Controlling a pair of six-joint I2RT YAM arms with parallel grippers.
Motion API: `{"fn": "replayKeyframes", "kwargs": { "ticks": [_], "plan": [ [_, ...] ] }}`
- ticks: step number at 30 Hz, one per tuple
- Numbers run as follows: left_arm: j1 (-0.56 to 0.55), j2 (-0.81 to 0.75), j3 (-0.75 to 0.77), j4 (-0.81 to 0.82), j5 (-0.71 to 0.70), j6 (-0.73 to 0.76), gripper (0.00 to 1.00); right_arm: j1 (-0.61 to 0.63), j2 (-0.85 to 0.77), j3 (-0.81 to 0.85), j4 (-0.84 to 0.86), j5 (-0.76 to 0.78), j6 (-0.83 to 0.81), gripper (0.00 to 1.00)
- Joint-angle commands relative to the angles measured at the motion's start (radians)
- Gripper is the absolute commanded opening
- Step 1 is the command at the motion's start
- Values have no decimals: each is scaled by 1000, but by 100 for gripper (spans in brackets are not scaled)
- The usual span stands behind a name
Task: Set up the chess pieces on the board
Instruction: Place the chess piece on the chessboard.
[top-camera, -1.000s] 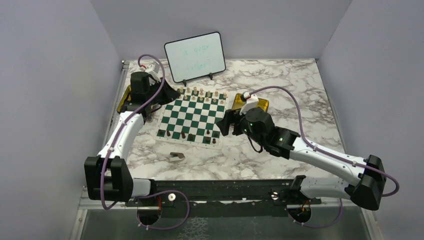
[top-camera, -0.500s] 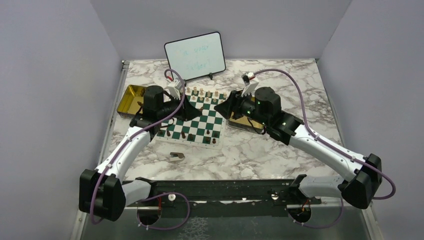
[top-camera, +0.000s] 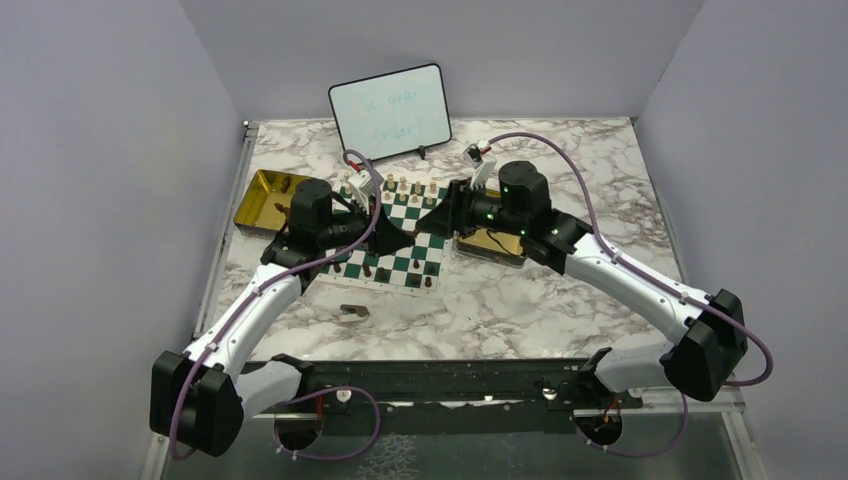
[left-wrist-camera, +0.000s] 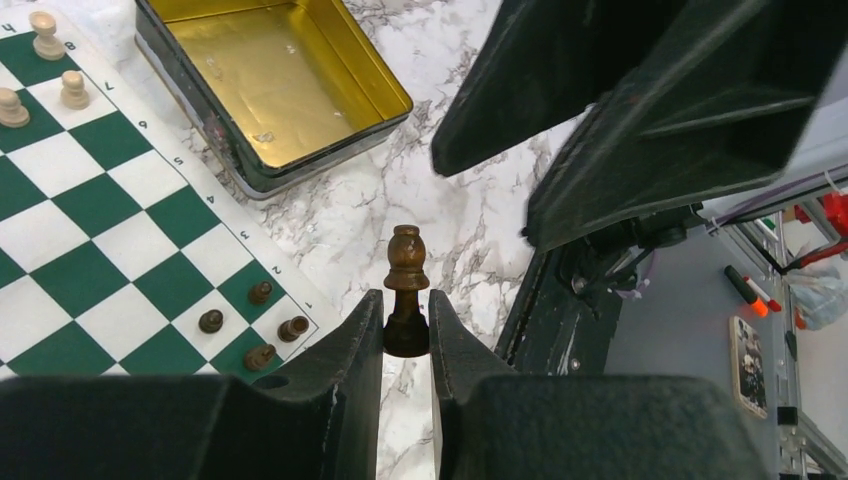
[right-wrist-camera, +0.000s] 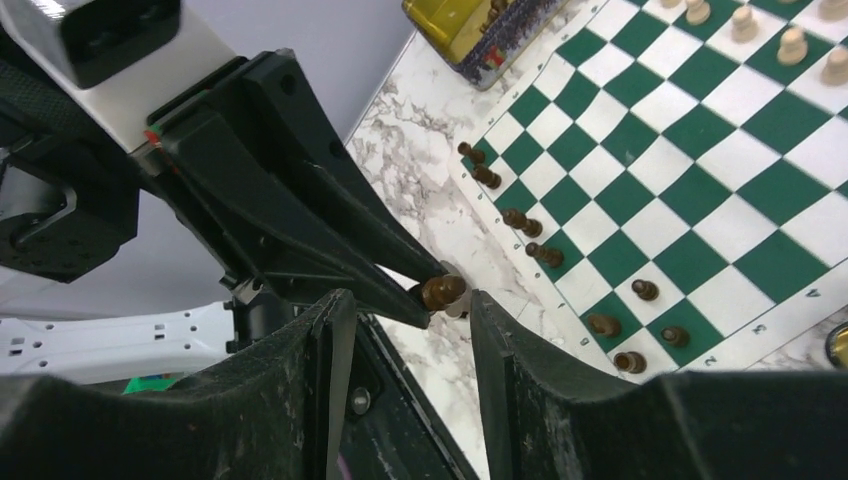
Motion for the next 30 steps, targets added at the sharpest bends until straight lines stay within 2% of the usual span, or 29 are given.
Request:
{"fn": "replayKeyframes", "kwargs": {
  "ticks": [1,13,21,26,30],
  "plan": [
    [-13,-35,-15,52,66,33,19,-7,43,34,3,-87,53,49],
    [-26,-52,-27,70,82,41,18,-7,73,10,42,-149,98,34],
    [-26,-46,-29,69,49,40,19,-7,71,-18,89,-182,108,14],
    [-27,-57,-25,48,-9,46,30,-7,66,-22,86,-147,93,4],
    [-27,-63,-24,40,-58,56,46,-9,45,-37,87,-83,76,1]
  ]
}}
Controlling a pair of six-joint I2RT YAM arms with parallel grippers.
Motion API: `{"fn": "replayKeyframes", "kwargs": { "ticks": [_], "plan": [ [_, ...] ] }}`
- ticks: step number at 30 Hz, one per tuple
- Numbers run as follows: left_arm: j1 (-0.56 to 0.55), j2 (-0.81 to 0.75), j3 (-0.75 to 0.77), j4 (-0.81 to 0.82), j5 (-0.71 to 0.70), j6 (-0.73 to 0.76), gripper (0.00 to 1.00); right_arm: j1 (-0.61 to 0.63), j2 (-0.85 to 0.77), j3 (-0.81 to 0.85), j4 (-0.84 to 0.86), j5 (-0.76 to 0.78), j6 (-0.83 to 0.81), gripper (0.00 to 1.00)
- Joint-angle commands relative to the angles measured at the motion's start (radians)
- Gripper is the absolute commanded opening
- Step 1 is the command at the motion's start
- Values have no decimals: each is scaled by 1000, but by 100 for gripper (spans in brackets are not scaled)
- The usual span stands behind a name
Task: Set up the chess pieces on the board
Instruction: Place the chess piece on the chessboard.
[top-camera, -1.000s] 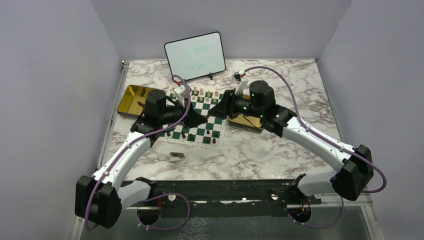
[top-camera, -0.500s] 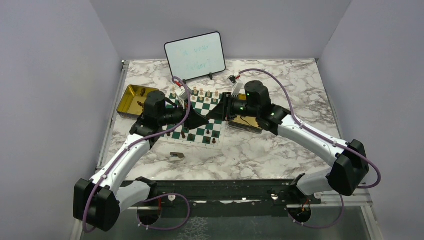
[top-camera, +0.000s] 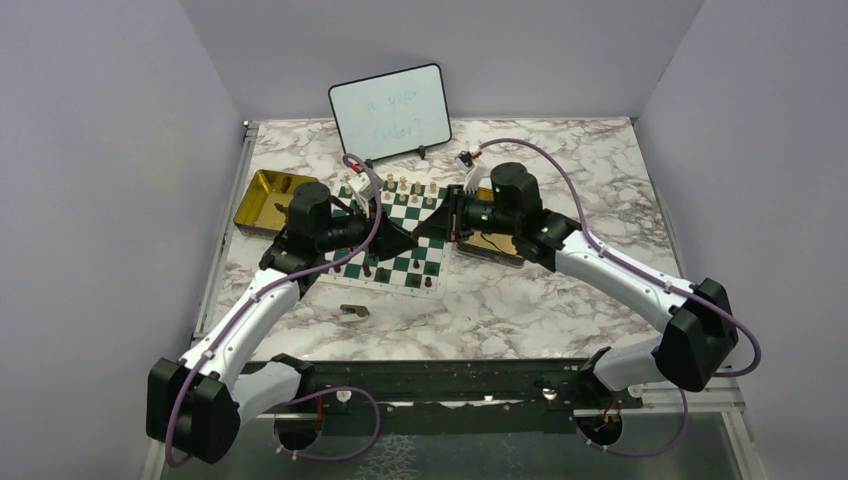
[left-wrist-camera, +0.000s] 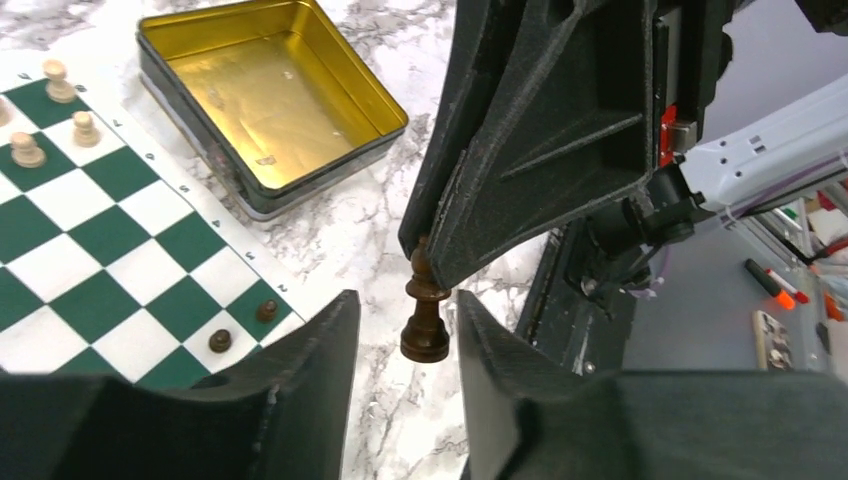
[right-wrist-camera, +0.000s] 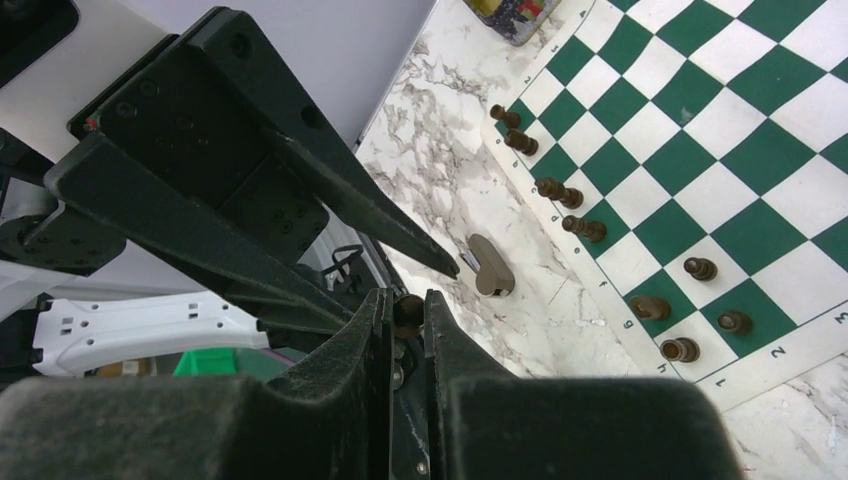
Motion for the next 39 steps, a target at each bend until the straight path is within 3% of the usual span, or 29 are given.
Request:
{"fn": "replayKeyframes", "kwargs": {
  "ticks": [1,12,15,19,22,25,28,33,39],
  "plan": [
    [-6,-28,-3,-14,-84,30,48,-1,-31,-23,45,60,-19,1],
    [-5,-38,14,-85,-217,25,80,-4,-77,-76,86,222,-115,1],
    [-4,-44,23,-123,-306,7,98,-4,-79,-97,112,236,-168,1],
    [-4,-37,54,-201,-473,-27,99,-4,-77,-127,155,239,-228,1],
    [0,-4,112,-303,-678,-66,99,-2,-72,-144,196,232,-256,1],
    [21,40,166,-357,-770,-87,99,7,-59,-155,217,236,-294,1],
    [75,91,185,-361,-764,-134,99,22,-38,-177,254,240,-336,1],
    [239,179,165,-278,-513,-282,99,46,17,-179,274,221,-404,1],
    [283,232,148,-240,-566,-284,99,78,80,-144,282,219,-483,1]
  ]
}}
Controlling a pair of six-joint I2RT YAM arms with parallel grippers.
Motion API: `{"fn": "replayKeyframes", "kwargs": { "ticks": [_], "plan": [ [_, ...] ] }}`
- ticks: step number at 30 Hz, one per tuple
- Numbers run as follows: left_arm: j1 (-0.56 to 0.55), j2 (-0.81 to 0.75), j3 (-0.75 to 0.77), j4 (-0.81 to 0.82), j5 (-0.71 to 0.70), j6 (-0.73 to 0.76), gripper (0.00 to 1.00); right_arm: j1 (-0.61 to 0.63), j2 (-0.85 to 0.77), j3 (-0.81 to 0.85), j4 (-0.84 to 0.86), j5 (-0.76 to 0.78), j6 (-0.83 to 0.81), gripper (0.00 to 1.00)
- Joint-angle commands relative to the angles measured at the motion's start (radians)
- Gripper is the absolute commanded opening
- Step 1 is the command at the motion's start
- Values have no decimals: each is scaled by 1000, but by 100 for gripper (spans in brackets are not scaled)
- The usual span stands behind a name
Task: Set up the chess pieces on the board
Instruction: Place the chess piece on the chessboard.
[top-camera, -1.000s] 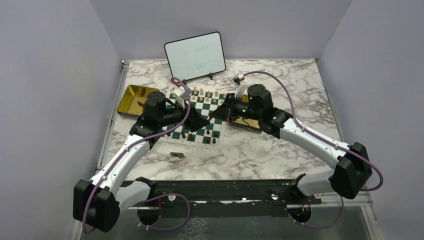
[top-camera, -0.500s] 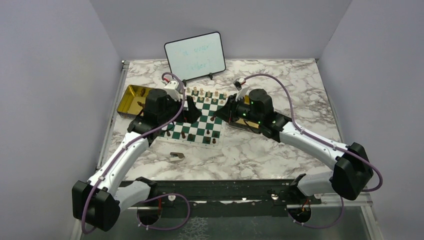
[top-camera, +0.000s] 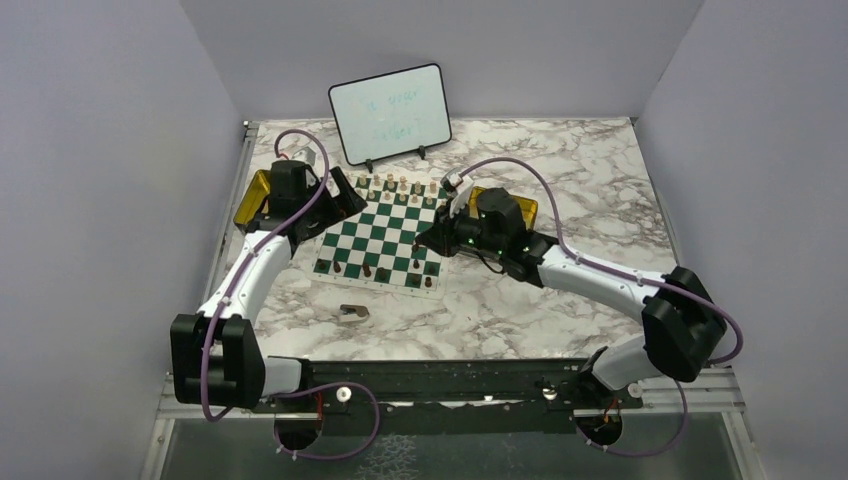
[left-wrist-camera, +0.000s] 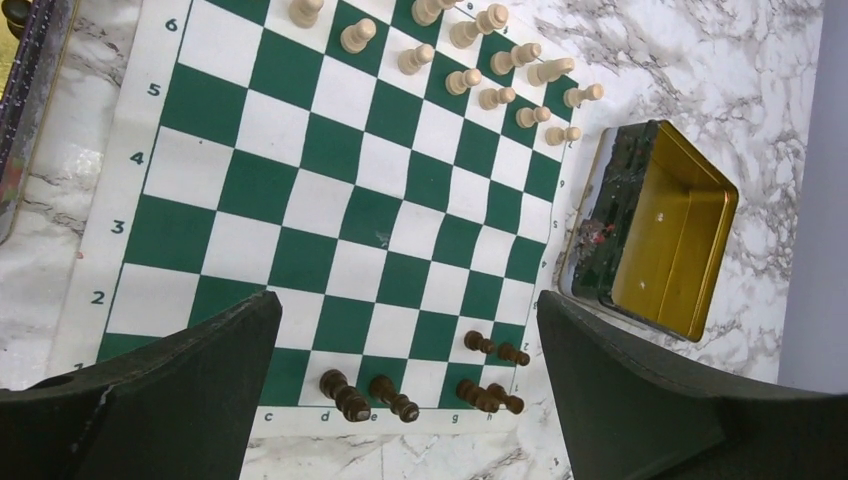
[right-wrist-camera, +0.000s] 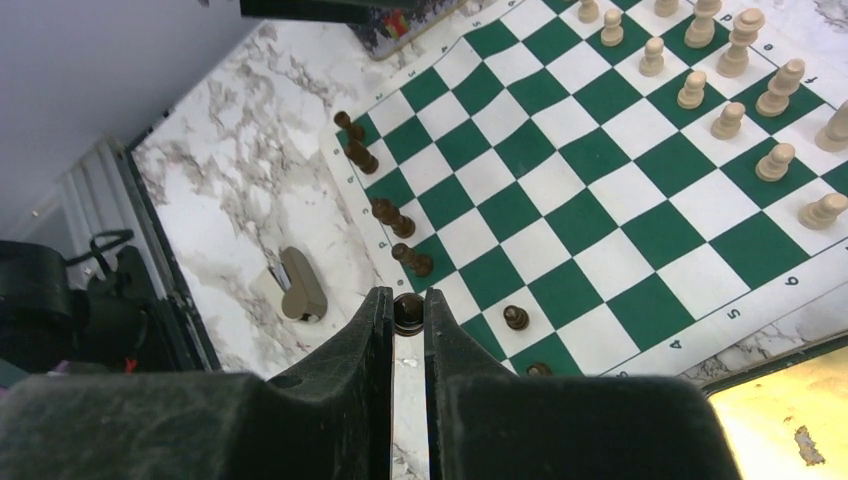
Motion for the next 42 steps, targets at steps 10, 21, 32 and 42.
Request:
{"fn": "replayKeyframes", "kwargs": {
  "ticks": [10,21,32,42],
  "plan": [
    [29,-24,-20,-39,-230,34,99,117,131,51,91,78,-234,2],
    [35,-6,-14,-79,-294,-25,99,192,251,43,163,172,-335,3],
    [38,6,-12,-83,-270,-27,99,222,342,17,242,243,-389,3],
    [47,15,-10,-85,-224,-28,99,242,381,10,254,294,-373,3]
  ]
}}
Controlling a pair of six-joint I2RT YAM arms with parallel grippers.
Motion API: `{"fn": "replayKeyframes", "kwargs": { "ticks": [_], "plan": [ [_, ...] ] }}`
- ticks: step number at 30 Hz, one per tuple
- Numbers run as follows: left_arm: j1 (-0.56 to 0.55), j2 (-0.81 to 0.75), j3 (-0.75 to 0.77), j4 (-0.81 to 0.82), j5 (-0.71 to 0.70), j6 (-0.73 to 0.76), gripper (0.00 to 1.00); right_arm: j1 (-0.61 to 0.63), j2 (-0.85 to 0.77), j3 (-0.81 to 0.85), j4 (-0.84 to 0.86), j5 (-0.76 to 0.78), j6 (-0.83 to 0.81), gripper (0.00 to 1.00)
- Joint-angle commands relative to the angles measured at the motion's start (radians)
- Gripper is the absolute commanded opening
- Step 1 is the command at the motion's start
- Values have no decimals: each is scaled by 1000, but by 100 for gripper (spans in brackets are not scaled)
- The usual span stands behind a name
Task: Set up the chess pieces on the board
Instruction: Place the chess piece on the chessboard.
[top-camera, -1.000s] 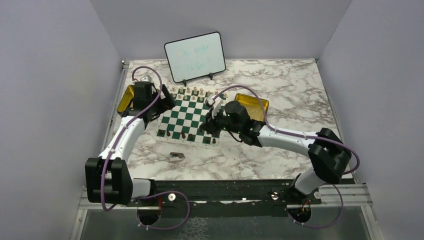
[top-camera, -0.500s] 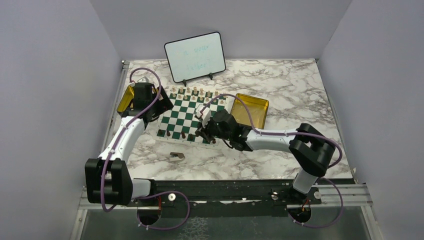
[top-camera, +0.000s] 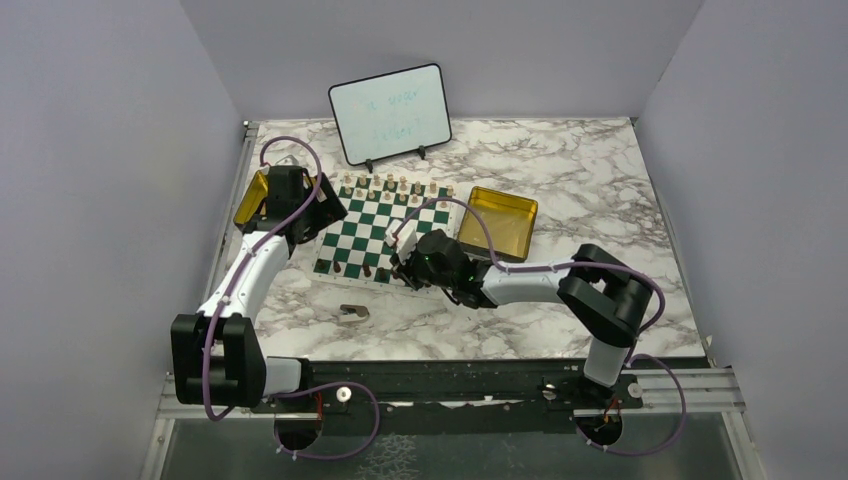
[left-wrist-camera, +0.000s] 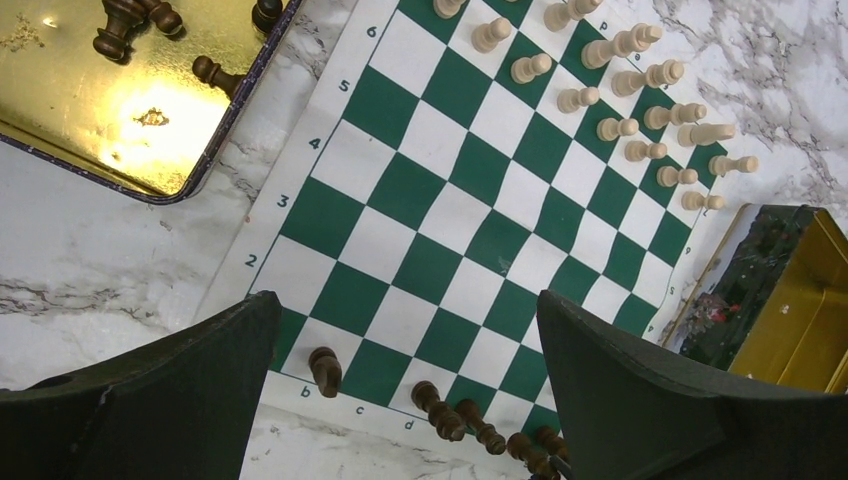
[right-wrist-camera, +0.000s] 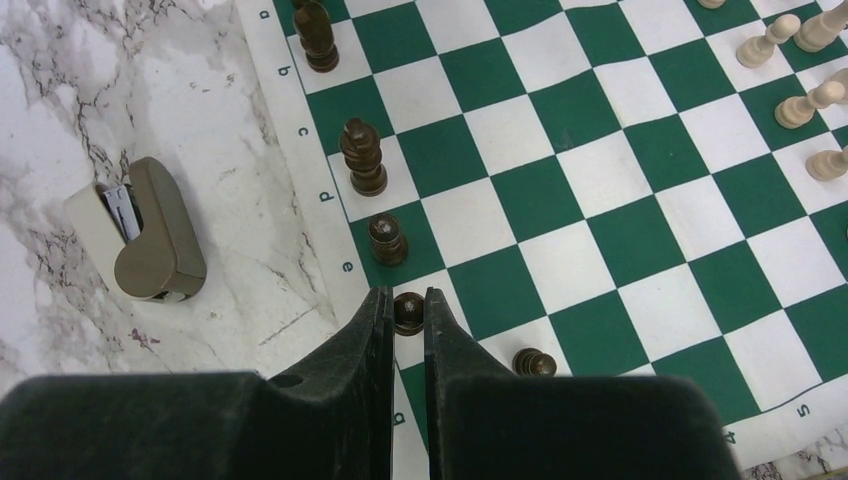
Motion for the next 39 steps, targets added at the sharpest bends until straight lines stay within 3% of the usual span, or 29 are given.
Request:
{"fn": "replayKeyframes", "kwargs": {
  "ticks": [1,39],
  "plan": [
    [7,2,2,-4,24,-10,99,15,22,-9,52,56,-7,3],
    [17,6,4,-3,39,-11,99,26,72,-5,32,98,18,9]
  ]
}}
